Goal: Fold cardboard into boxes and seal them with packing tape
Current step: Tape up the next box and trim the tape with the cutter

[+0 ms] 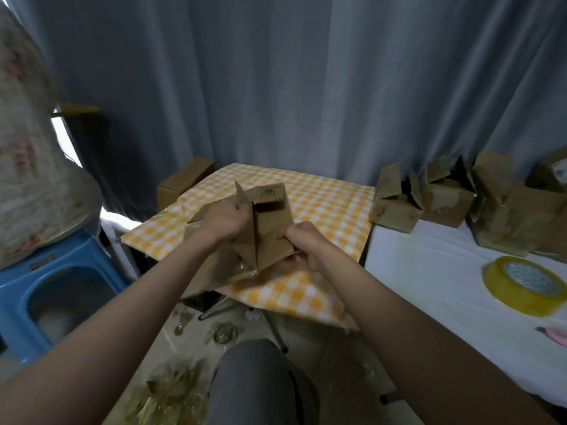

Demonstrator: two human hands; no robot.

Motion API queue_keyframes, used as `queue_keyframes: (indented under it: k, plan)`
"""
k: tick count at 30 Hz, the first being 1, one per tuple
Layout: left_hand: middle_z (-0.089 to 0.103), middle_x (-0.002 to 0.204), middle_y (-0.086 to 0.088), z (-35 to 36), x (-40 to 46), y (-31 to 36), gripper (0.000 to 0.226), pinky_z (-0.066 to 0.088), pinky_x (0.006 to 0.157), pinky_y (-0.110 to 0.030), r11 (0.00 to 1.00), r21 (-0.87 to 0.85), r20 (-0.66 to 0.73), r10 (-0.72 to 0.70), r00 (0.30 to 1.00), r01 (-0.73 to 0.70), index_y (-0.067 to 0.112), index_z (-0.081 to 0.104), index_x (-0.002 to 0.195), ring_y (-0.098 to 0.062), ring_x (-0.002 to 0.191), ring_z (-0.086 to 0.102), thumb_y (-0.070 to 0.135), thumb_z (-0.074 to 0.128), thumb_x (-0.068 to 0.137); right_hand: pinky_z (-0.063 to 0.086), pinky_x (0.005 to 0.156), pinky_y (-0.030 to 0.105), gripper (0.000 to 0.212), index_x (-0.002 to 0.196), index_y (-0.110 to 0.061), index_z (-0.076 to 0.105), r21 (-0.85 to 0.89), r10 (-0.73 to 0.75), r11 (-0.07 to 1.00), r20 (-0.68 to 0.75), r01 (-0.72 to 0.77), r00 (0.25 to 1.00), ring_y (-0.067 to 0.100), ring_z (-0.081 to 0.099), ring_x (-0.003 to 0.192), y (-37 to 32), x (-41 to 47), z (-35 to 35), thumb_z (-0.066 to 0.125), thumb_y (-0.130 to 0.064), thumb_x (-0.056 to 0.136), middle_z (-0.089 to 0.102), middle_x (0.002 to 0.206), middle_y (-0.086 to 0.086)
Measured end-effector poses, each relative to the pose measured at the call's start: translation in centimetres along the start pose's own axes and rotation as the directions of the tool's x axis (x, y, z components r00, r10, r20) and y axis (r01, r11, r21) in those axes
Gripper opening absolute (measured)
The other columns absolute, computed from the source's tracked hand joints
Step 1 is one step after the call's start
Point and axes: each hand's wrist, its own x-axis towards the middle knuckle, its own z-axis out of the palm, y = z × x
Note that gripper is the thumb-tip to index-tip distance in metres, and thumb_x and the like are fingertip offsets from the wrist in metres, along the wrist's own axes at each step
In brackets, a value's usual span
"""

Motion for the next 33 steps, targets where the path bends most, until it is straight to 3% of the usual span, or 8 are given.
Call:
queue_keyframes:
  k: [4, 9, 12, 16, 23, 25, 27, 33]
  plan:
    - [0.066, 0.096, -0.008, -1.4, -1.3, 4.6, 0.036, 0.046, 0.041, -0.019, 0.977, -0.207, 0.039, 0.060, 0.997, -0.051, 0.005, 0.063, 0.104, -0.019, 0.076, 0.063, 0.030, 0.039, 0.099, 0.057, 0.048, 0.029, 0.007, 0.094, -0.003, 0.063, 0.078, -0.079, 0.993, -0.113, 0.088, 0.991, 0.018, 0.061, 0.045, -3.3, -3.3, -4.4, 0.058, -0.003, 0.090, 0.065, 0.074, 0.015]
    - [0.070, 0.096, -0.011, 0.6, -4.5, 9.6, 0.034, 0.055, 0.069, -0.033, 0.928, -0.356, 0.135, 0.165, 0.977, -0.108, 0.007, 0.066, 0.101, -0.024, 0.077, 0.066, 0.029, 0.041, 0.096, 0.048, 0.039, 0.019, 0.009, 0.091, -0.011, 0.060, 0.108, -0.089, 0.987, -0.251, 0.120, 0.964, 0.013, 0.059, 0.041, -4.9, -9.4, -11.4, 0.058, -0.002, 0.089, 0.061, 0.067, 0.007]
    - [0.069, 0.087, -0.006, 3.2, -6.7, 12.5, 0.031, 0.052, 0.068, -0.030, 0.897, -0.421, 0.160, 0.222, 0.962, -0.137, 0.010, 0.067, 0.095, -0.019, 0.068, 0.065, 0.030, 0.043, 0.095, 0.050, 0.039, 0.020, 0.010, 0.086, -0.010, 0.060, 0.157, -0.075, 0.978, -0.347, 0.137, 0.935, 0.018, 0.060, 0.051, -4.5, -12.9, -15.5, 0.058, 0.000, 0.089, 0.060, 0.069, 0.009]
    - [0.073, 0.085, -0.010, 6.4, -9.1, 16.2, 0.037, 0.050, 0.069, -0.030, 0.868, -0.478, 0.236, 0.270, 0.934, -0.131, 0.006, 0.069, 0.096, -0.016, 0.061, 0.067, 0.033, 0.043, 0.092, 0.046, 0.037, 0.019, 0.010, 0.093, -0.005, 0.060, 0.158, -0.083, 0.971, -0.485, 0.180, 0.871, 0.015, 0.058, 0.034, -3.8, -16.8, -20.4, 0.056, 0.002, 0.088, 0.058, 0.065, 0.010]
    - [0.068, 0.106, -0.009, 11.2, -10.8, 19.4, 0.046, 0.053, 0.069, -0.031, 0.925, -0.372, 0.370, 0.230, 0.900, -0.083, 0.008, 0.067, 0.106, -0.026, 0.089, 0.069, 0.049, 0.061, 0.086, 0.052, 0.050, 0.026, 0.007, 0.086, -0.007, 0.059, 0.024, -0.078, 0.993, -0.608, 0.117, 0.790, 0.023, 0.057, 0.058, -1.9, -19.6, -27.3, 0.056, -0.003, 0.089, 0.058, 0.070, 0.012]
    - [0.047, 0.141, -0.010, 12.2, -10.6, 19.8, 0.076, 0.051, 0.090, -0.039, 0.945, -0.311, 0.330, 0.209, 0.921, -0.103, 0.005, 0.049, 0.136, -0.029, 0.124, 0.053, 0.057, 0.067, 0.082, 0.051, 0.051, 0.027, 0.011, 0.081, -0.009, 0.057, 0.012, -0.056, 0.997, -0.628, 0.081, 0.776, 0.024, 0.056, 0.061, -1.4, -19.6, -28.6, 0.056, -0.001, 0.090, 0.057, 0.072, 0.012]
    - [0.015, 0.161, -0.010, 13.0, -10.6, 20.1, 0.109, 0.034, 0.114, -0.042, 0.962, -0.218, 0.249, 0.218, 0.944, -0.165, 0.002, 0.017, 0.154, -0.031, 0.146, 0.024, 0.061, 0.070, 0.079, 0.052, 0.051, 0.028, 0.011, 0.082, -0.009, 0.057, -0.006, -0.048, 0.998, -0.645, 0.057, 0.763, 0.023, 0.055, 0.064, -1.2, -19.3, -29.6, 0.055, 0.000, 0.089, 0.057, 0.076, 0.013]
    - [-0.006, 0.166, -0.006, 15.1, -9.1, 19.8, 0.138, 0.009, 0.124, -0.042, 0.887, 0.096, 0.018, 0.451, 0.892, -0.451, 0.011, -0.008, 0.157, -0.025, 0.152, -0.004, 0.058, 0.083, 0.063, 0.062, 0.072, 0.050, 0.009, 0.085, -0.005, 0.058, -0.093, -0.086, 0.995, -0.712, 0.029, 0.697, 0.038, 0.068, 0.090, -0.7, -17.8, -31.8, 0.059, 0.001, 0.091, 0.066, 0.109, 0.025]
